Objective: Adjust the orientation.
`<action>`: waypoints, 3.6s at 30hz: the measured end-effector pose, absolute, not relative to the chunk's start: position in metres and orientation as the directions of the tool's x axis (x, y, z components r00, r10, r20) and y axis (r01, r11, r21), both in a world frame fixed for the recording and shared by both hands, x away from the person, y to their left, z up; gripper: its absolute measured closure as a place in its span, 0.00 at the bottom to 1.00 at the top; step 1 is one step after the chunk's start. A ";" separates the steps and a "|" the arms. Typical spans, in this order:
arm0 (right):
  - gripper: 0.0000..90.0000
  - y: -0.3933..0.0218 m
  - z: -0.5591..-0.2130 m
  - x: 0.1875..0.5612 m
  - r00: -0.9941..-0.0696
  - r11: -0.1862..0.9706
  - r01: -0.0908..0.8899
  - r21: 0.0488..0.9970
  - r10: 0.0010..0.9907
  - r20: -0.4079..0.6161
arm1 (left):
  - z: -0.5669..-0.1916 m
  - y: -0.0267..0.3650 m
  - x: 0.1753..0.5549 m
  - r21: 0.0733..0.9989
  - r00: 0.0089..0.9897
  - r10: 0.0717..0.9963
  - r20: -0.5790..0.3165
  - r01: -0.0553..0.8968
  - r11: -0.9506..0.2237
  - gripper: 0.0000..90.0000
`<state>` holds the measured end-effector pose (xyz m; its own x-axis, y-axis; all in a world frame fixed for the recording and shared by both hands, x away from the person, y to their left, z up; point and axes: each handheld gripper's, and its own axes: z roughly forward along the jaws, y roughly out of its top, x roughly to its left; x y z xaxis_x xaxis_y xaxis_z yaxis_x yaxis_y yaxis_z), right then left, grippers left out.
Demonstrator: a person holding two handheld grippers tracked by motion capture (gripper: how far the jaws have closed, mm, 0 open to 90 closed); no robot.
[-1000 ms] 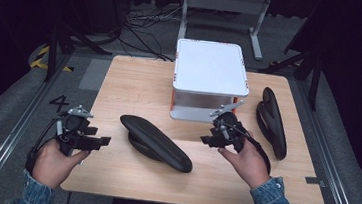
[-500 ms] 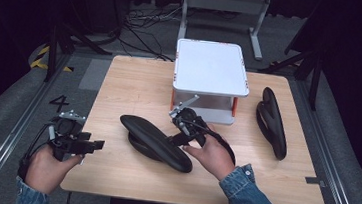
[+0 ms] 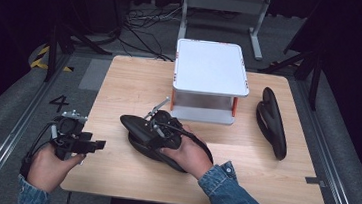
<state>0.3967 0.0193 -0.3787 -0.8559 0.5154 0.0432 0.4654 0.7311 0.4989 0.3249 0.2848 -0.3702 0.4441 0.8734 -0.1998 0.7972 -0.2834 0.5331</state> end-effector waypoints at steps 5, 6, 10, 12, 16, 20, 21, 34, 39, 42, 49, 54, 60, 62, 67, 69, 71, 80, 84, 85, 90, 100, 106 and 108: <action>0.34 0.032 -0.386 0.399 -0.860 0.748 0.460 0.478 0.510 0.029 | -0.373 0.284 0.326 0.527 0.441 0.874 -0.204 0.802 -0.281 0.43; 0.34 0.034 -0.387 0.400 -0.861 0.751 0.459 0.475 0.508 0.028 | -0.373 0.284 0.326 0.524 0.441 0.874 -0.205 0.803 -0.282 0.43; 0.34 0.043 -0.392 0.401 -0.863 0.768 0.447 0.458 0.506 -0.006 | -0.375 0.284 0.327 0.519 0.438 0.875 -0.207 0.807 -0.282 0.43; 0.34 0.047 -0.395 0.402 -0.865 0.778 0.444 0.444 0.502 -0.016 | -0.375 0.284 0.327 0.516 0.438 0.873 -0.213 0.810 -0.280 0.43; 0.32 0.049 -0.401 0.404 -0.865 0.776 0.454 0.437 0.503 0.005 | -0.376 0.284 0.327 0.505 0.428 0.874 -0.230 0.820 -0.269 0.45; 0.35 0.049 -0.401 0.405 -0.865 0.778 0.452 0.436 0.501 0.003 | -0.376 0.284 0.327 0.504 0.431 0.873 -0.230 0.820 -0.272 0.45; 0.36 0.048 -0.400 0.405 -0.867 0.778 0.450 0.437 0.499 0.004 | -0.376 0.284 0.327 0.505 0.432 0.873 -0.227 0.819 -0.274 0.45; 0.63 0.045 -0.386 0.404 -0.867 0.796 0.416 0.439 0.492 -0.071 | -0.376 0.285 0.328 0.504 0.435 0.872 -0.225 0.818 -0.279 0.45; 0.64 0.038 -0.382 0.407 -0.853 0.771 0.449 0.452 0.520 -0.039 | -0.377 0.284 0.328 0.505 0.432 0.872 -0.231 0.819 -0.272 0.45; 0.64 0.029 -0.375 0.406 -0.840 0.727 0.492 0.479 0.541 0.043 | -0.377 0.284 0.330 0.504 0.438 0.870 -0.228 0.817 -0.279 0.45; 0.63 -0.006 -0.362 0.401 -0.777 0.605 0.613 0.508 0.577 0.251 | -0.377 0.275 0.338 0.497 0.462 0.858 -0.226 0.812 -0.306 0.45; 0.63 -0.029 -0.366 0.399 -0.747 0.589 0.654 0.474 0.603 0.281 | -0.378 0.266 0.346 0.493 0.478 0.848 -0.230 0.809 -0.322 0.45; 0.63 -0.050 -0.371 0.404 -0.712 0.563 0.689 0.457 0.644 0.281 | -0.380 0.259 0.353 0.480 0.497 0.836 -0.233 0.806 -0.346 0.45; 0.63 -0.054 -0.373 0.407 -0.705 0.558 0.696 0.452 0.651 0.282 | -0.381 0.257 0.354 0.482 0.501 0.835 -0.228 0.803 -0.350 0.45; 0.64 -0.064 -0.370 0.411 -0.701 0.540 0.692 0.479 0.662 0.266 | -0.381 0.258 0.355 0.483 0.500 0.836 -0.227 0.803 -0.349 0.45; 0.67 -0.069 -0.365 0.411 -0.699 0.546 0.676 0.495 0.686 0.199 | -0.380 0.258 0.356 0.482 0.500 0.834 -0.232 0.804 -0.348 0.45; 0.67 -0.071 -0.364 0.412 -0.695 0.543 0.677 0.497 0.694 0.187 | -0.381 0.257 0.356 0.486 0.500 0.835 -0.228 0.802 -0.348 0.45; 0.70 -0.110 -0.369 0.423 -0.615 0.507 0.700 0.503 0.786 0.064 | -0.383 0.253 0.360 0.475 0.510 0.828 -0.230 0.802 -0.362 0.44; 0.70 -0.127 -0.378 0.428 -0.578 0.482 0.728 0.487 0.814 0.059 | -0.384 0.251 0.361 0.475 0.510 0.829 -0.230 0.802 -0.362 0.44; 0.70 -0.132 -0.382 0.429 -0.570 0.474 0.735 0.484 0.819 0.063 | -0.384 0.251 0.362 0.471 0.510 0.828 -0.232 0.804 -0.363 0.44; 0.71 -0.146 -0.398 0.432 -0.531 0.452 0.765 0.459 0.846 0.052 | -0.384 0.248 0.363 0.471 0.515 0.826 -0.227 0.801 -0.370 0.44; 0.67 -0.158 -0.416 0.431 -0.510 0.470 0.777 0.419 0.860 -0.020 | -0.384 0.246 0.364 0.471 0.519 0.824 -0.227 0.799 -0.373 0.44; 0.69 -0.161 -0.413 0.418 -0.517 0.493 0.768 0.408 0.854 -0.060 | -0.384 0.247 0.365 0.470 0.521 0.822 -0.229 0.799 -0.375 0.44; 0.70 -0.164 -0.417 0.411 -0.519 0.504 0.771 0.390 0.851 -0.075 | -0.384 0.247 0.364 0.470 0.519 0.823 -0.232 0.800 -0.372 0.44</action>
